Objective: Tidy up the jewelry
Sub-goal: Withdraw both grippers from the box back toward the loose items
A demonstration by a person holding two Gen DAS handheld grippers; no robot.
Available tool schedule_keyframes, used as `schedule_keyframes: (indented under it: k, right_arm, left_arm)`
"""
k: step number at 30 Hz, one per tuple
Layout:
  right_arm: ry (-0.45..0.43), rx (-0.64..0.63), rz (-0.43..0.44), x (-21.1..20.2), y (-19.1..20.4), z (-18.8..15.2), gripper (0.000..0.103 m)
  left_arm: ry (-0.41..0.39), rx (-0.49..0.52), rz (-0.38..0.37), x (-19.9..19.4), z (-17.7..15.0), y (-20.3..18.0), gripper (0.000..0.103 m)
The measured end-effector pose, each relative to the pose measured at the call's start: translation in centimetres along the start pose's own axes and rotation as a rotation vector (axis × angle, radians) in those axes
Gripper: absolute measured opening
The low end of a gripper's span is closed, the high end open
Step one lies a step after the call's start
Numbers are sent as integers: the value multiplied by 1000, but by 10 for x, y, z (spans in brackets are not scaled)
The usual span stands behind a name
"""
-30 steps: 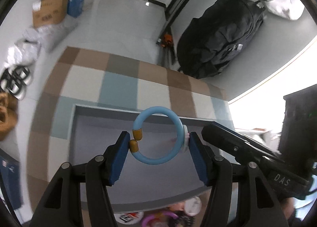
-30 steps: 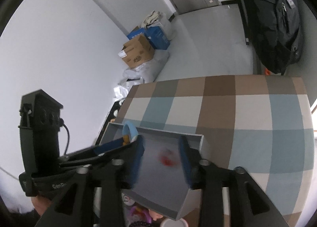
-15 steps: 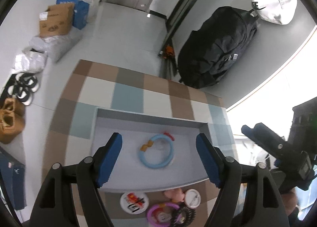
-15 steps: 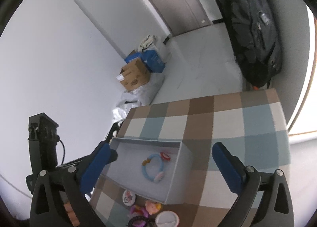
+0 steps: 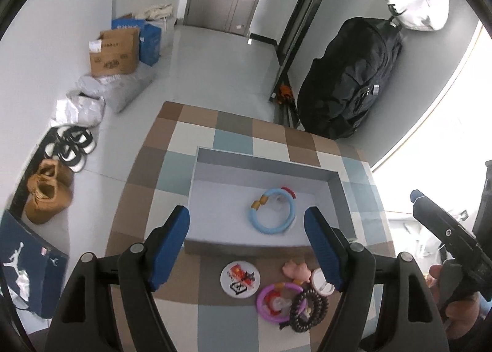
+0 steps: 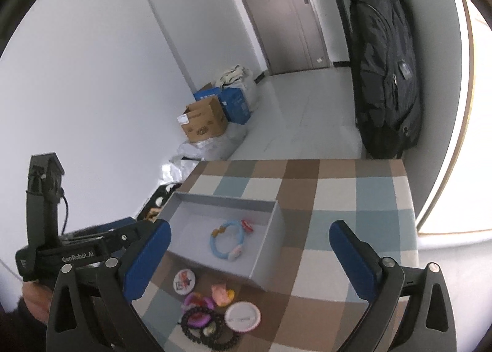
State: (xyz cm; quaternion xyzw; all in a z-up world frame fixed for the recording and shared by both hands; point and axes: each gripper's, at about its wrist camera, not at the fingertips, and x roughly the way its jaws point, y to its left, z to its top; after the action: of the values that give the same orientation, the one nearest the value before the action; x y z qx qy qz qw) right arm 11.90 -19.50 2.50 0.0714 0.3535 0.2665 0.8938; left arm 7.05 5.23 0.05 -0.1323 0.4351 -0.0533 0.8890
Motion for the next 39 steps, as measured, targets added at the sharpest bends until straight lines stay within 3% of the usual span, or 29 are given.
schedule_keyframes:
  k: [6,17,27,32,39]
  right_arm:
    - [6,-69,-34,-9,13,-12,103]
    - [77,-35,-61,-8,19,-42,103]
    - [120,-53,-63,2,26,-49,103]
    - [127,-53,-55,5,27,-48,103]
    - [132,-55,-52,7,26,-47,103]
  left_arm:
    - [-50,60,72,-13,-20,-13,74]
    - [-7,79,103,-11,-39,-10,75]
    - [202,-24,76,27,-50,17,75]
    - [247,9,136,43,-51,14,75]
    - [271,12,129,53,-48,7,75]
